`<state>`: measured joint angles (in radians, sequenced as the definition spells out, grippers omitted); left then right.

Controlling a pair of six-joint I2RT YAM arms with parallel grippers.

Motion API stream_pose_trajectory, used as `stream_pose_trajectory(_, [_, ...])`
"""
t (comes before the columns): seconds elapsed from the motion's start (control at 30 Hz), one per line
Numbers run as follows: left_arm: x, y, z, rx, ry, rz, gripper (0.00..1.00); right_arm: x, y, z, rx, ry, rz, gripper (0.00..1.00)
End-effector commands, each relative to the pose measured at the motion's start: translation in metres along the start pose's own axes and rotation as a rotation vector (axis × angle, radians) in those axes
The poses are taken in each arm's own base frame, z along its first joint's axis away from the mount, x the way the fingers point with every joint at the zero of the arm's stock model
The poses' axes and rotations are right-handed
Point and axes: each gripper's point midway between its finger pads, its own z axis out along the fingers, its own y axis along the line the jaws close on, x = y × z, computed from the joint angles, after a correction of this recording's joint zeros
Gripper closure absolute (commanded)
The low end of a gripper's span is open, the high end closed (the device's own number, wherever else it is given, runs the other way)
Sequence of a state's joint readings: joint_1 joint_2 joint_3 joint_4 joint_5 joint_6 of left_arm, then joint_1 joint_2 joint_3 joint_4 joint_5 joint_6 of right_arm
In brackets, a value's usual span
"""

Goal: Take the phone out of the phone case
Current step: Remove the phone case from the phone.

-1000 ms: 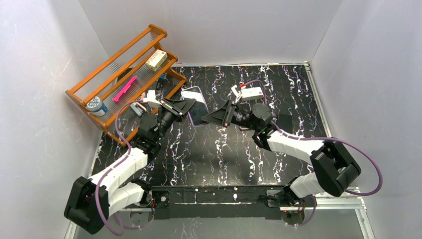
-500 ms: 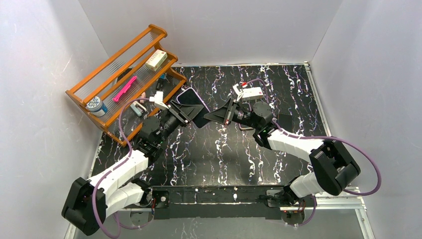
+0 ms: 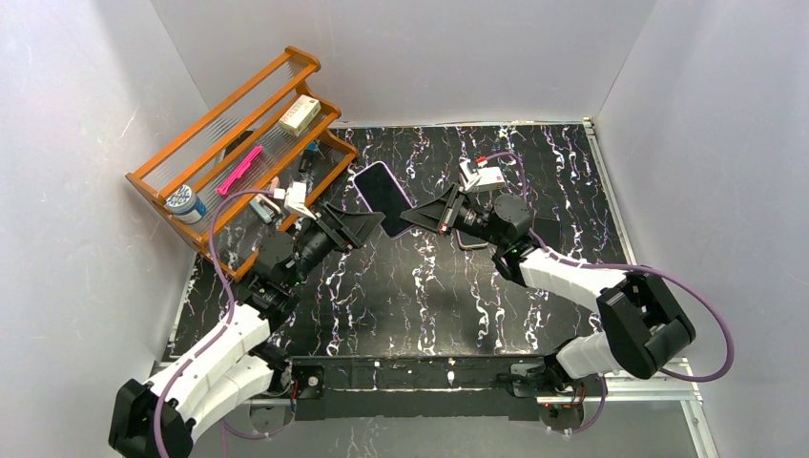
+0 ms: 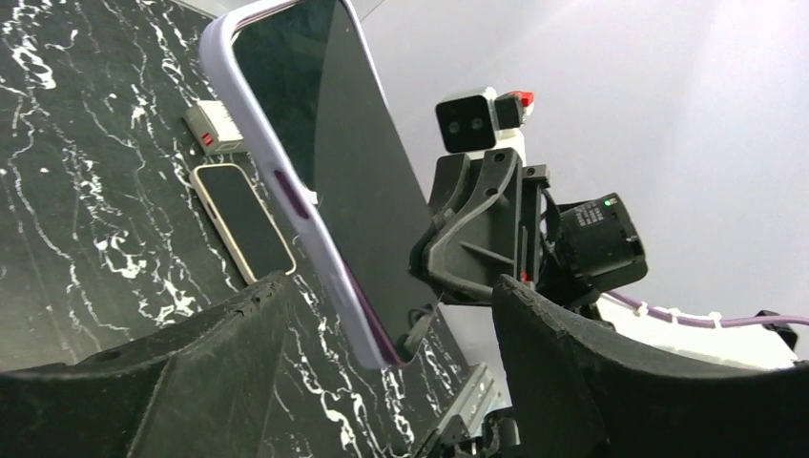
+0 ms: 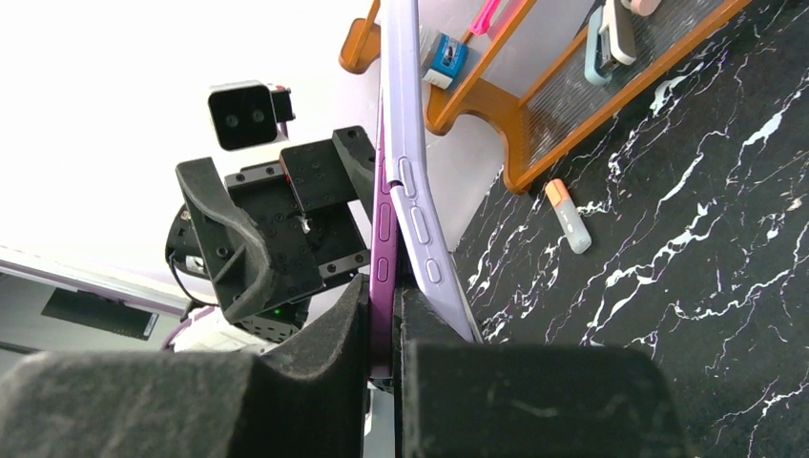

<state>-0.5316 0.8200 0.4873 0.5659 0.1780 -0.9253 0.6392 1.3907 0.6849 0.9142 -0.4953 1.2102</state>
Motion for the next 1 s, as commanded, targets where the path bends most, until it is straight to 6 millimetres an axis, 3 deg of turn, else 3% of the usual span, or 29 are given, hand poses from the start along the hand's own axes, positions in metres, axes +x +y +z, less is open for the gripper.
stream_pose_trajectory(0.0, [0.010,0.021,-0.009,-0.055,0.018,0.077,0.25,-0.021,0.040,-0.006,-0.106,-0.092,-0.058,0.99])
stream_pose_trajectory(0.3, [0.037,0.036,-0.013,-0.046,0.104,0.067,0.24,-0.022,0.039,-0.007,-0.105,-0.104,-0.044,0.99])
stream_pose_trajectory(0.8, [0.051,0.057,-0.010,-0.097,0.132,0.039,0.24,-0.022,0.043,-0.008,-0.119,-0.106,-0.041,0.99])
stream_pose_trajectory(0.97, [0.048,0.055,-0.007,-0.097,0.125,0.027,0.24,-0.019,0.045,-0.008,-0.133,-0.084,-0.034,0.99])
